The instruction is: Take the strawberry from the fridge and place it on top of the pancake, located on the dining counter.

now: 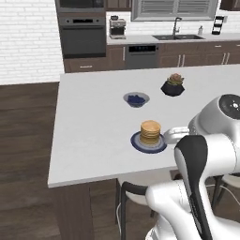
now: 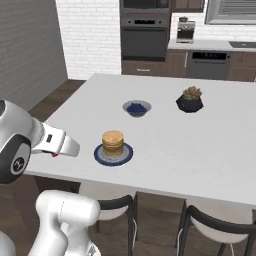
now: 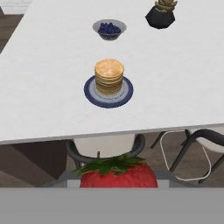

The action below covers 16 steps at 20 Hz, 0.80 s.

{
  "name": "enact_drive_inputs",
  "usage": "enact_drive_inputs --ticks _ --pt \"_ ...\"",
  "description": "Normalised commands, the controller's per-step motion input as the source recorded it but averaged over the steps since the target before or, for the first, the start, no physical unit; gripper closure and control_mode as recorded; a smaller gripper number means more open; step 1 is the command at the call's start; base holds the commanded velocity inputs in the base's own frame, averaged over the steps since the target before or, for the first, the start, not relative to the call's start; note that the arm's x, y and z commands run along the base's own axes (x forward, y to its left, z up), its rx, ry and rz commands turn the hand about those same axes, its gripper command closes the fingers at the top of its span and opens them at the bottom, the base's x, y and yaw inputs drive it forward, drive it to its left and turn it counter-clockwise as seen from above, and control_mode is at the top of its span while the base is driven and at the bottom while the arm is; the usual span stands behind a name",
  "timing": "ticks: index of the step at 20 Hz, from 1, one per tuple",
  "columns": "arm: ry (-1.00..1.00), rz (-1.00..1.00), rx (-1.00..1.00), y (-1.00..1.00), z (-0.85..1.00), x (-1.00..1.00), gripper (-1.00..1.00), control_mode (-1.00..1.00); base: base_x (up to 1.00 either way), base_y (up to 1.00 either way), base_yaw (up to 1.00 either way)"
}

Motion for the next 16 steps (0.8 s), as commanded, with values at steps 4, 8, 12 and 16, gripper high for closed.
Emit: enact_drive_inputs --ticks 4,8,12,16 --pt "0.00 0.00 0.00 0.00 0.00 0.00 1.00 1.00 0.47 0.17 0.01" --pt "0.00 0.00 0.00 0.00 0.00 0.00 1.00 1.00 0.64 -0.13 0.00" --pt "0.00 0.00 0.00 0.00 0.00 0.00 1.00 1.00 0.52 -0.05 0.00" --pt "0.00 0.00 0.00 0.00 0.00 0.00 1.00 1.00 0.02 0.00 0.00"
